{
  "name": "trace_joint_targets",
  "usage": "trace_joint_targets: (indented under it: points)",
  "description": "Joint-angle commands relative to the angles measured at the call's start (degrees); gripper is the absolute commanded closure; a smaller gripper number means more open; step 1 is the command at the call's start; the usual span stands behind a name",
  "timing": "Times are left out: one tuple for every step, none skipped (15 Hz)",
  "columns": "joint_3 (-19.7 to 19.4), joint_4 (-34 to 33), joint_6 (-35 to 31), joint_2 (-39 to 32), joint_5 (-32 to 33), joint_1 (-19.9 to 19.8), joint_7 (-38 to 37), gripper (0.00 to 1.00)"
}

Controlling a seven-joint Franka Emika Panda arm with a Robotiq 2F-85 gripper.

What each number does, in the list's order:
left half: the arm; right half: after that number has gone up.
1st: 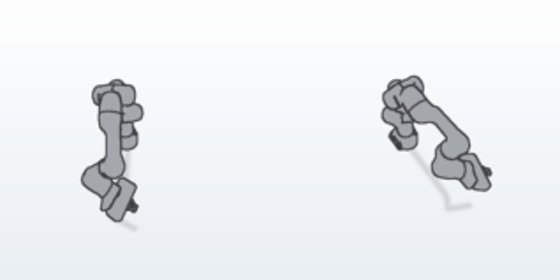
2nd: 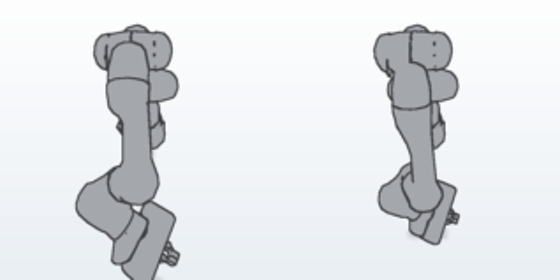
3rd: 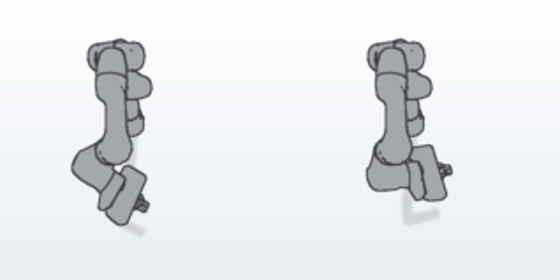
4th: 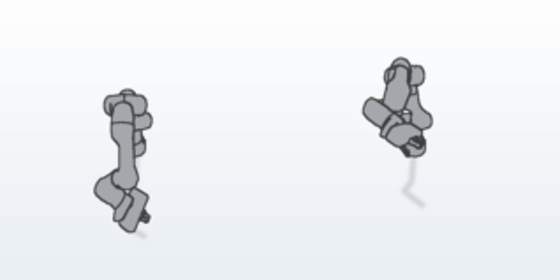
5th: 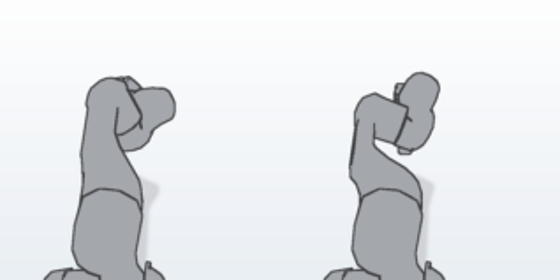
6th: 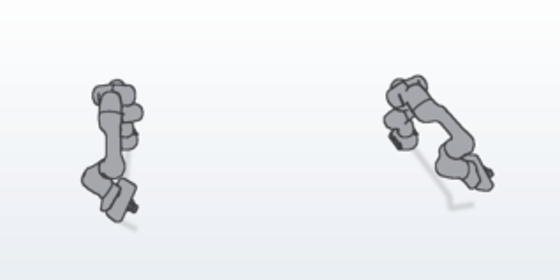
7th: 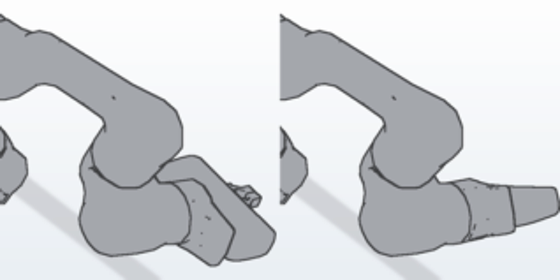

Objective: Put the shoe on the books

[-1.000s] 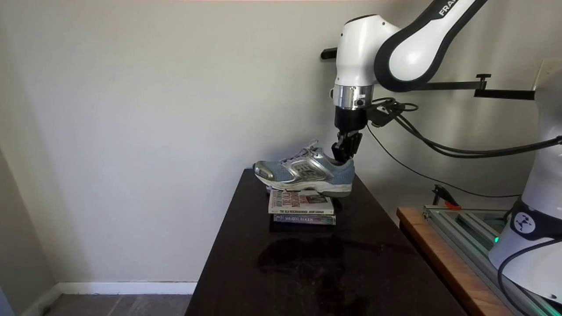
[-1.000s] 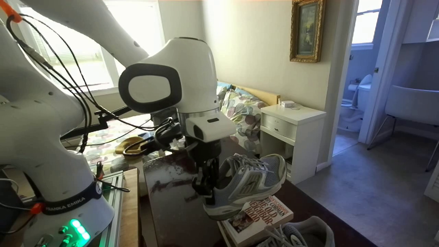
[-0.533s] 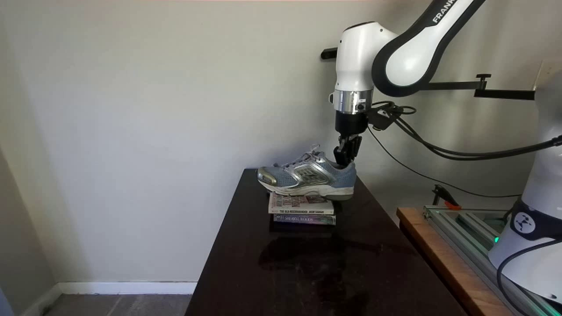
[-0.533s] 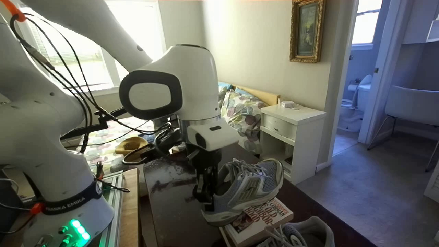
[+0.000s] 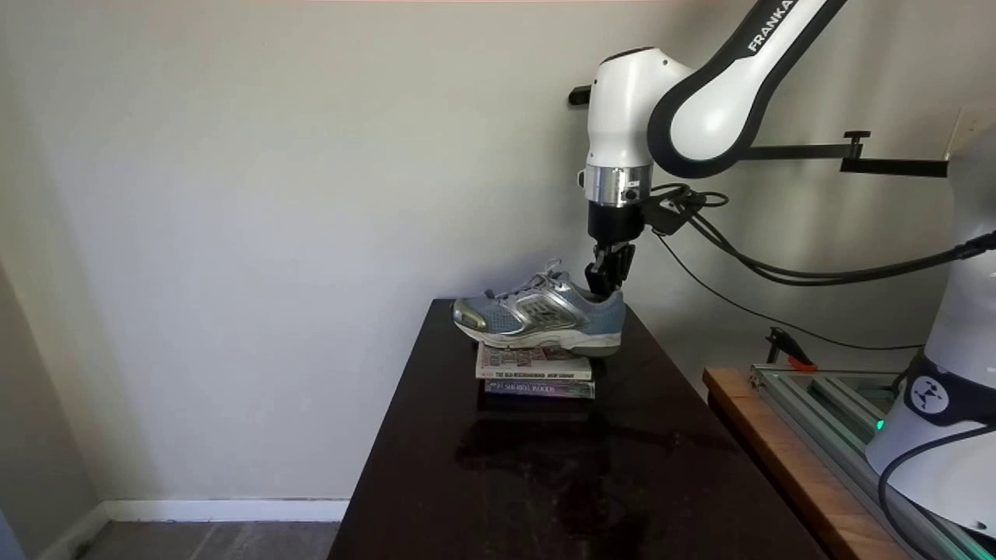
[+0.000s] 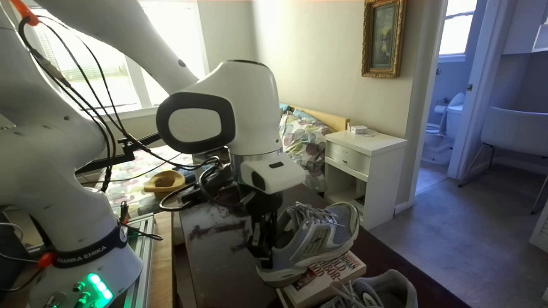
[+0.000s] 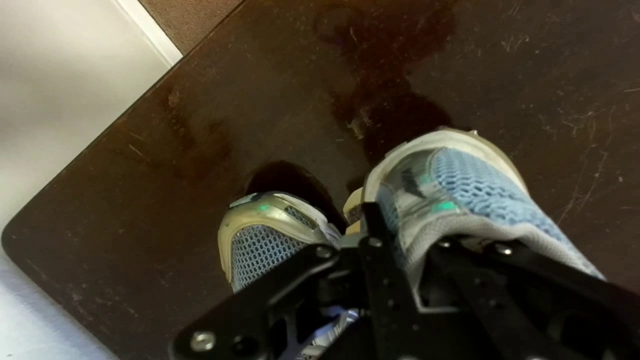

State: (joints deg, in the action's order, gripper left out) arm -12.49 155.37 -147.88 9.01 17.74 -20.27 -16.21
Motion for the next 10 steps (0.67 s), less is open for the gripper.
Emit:
trace_joint_targets:
  points:
    - [-0.3, -1.6, -0.7, -1.3, -0.3, 0.3, 1.1, 0.63]
    - [-0.3, -1.6, -0.7, -1.1, -0.2, 0.3, 1.0, 0.57]
    - [-0.2, -1.6, -0.8, -0.8, 0.1, 0.3, 0.6, 0.51]
    - [-0.1, -1.8, -0.7, -0.5, 0.5, 0.2, 0.0, 0.43]
    - [-0.1, -1.7, -1.0, 0.0, 0.5, 0.2, 0.1, 0.37]
    - [0.0, -1.7, -1.1, 0.4, 0.7, 0.2, -0.3, 0.29]
    - [0.0, -1.6, -1.5, 0.8, 0.7, 0.2, -0.3, 0.23]
    - [0.2, -1.3, -1.7, 1.5, 0.9, 0.2, -0.5, 0.15]
    - [0.6, -0.9, -1.5, 2.7, 1.5, 0.0, -1.5, 0.09]
    - [1.2, -0.8, -1.0, 3.7, 3.0, -0.4, -3.4, 0.01]
